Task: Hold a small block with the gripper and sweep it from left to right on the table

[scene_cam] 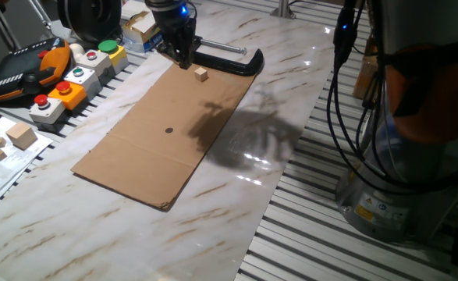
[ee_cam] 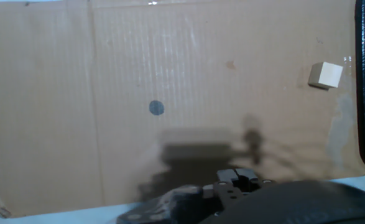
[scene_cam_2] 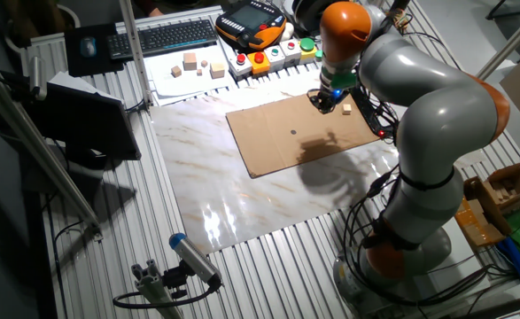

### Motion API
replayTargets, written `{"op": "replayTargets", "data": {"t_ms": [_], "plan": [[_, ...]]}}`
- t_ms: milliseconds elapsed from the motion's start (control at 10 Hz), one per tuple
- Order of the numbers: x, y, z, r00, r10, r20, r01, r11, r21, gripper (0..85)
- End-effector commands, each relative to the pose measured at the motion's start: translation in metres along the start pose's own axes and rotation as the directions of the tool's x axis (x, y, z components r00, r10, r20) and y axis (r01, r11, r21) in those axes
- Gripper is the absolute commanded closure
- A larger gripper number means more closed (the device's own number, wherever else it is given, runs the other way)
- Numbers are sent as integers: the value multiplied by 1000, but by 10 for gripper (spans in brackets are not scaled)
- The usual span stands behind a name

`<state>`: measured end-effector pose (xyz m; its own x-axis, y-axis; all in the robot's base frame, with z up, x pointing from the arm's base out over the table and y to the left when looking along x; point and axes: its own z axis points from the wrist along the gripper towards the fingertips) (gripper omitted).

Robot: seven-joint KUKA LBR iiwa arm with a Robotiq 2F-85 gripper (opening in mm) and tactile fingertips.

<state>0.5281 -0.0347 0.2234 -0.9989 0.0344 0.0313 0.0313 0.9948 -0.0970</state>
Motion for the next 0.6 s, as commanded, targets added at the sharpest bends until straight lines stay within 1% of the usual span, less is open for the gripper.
{"op": "replayTargets", "data": {"t_ms": [0, 100, 200, 300, 400, 500], "plan": [[0, -3, 2, 1000, 0, 0, 0, 1000, -6, 843], [-1, -6, 4, 1000, 11, -5, -11, 999, -38, 843], [-2, -6, 6, 999, 36, -18, -38, 996, -78, 843], [-2, -6, 6, 999, 41, -18, -42, 996, -78, 843], [-2, -7, 6, 999, 46, -21, -48, 995, -88, 843], [-2, -8, 6, 999, 46, -21, -48, 995, -87, 843]]}}
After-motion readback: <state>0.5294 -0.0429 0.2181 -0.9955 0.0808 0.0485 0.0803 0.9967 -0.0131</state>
